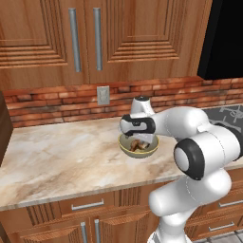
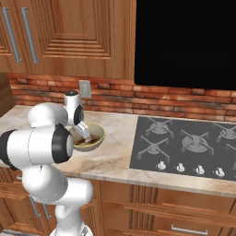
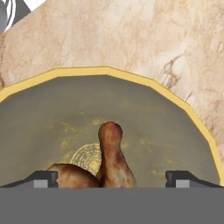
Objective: Retrieve the bowl from the cabinet, then place the raw meat into the bowl to avoid contamination.
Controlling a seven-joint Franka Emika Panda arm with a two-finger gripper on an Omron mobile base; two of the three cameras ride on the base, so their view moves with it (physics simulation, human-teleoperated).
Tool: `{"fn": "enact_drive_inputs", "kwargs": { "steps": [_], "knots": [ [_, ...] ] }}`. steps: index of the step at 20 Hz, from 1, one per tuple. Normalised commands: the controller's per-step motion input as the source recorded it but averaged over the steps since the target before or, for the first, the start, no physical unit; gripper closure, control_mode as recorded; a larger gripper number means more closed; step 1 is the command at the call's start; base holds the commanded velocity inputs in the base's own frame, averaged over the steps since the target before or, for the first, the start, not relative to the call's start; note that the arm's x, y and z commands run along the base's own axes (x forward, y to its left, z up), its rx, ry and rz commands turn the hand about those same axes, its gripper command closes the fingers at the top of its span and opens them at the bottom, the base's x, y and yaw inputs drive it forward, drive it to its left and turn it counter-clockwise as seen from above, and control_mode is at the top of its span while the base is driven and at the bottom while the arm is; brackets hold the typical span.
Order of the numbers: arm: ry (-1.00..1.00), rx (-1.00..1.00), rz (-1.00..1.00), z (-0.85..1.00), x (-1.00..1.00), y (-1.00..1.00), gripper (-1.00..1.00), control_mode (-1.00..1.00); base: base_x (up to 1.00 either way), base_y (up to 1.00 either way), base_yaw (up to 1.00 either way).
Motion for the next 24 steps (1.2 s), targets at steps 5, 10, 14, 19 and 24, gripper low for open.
{"fn": "enact_drive_inputs", "kwargs": {
  "steps": [5,10,14,19,24],
  "knots": [
    [0.0,0.0,0.0,0.17,0.0,-0.01,-1.0,-1.0,0.0,0.0,0.0],
    [0.0,0.0,0.0,0.21,-0.12,-0.08,-1.0,-1.0,0.0,0.0,0.0],
    [0.0,0.0,0.0,0.18,-0.37,-0.03,-1.0,-1.0,0.0,0.0,0.0],
    [-0.01,-0.02,-0.01,0.08,-0.64,0.01,-1.0,-1.0,0.0,0.0,0.0],
    [-0.01,-0.03,-0.01,0.26,-0.69,0.01,-1.0,-1.0,0.0,0.0,0.0]
  ]
}}
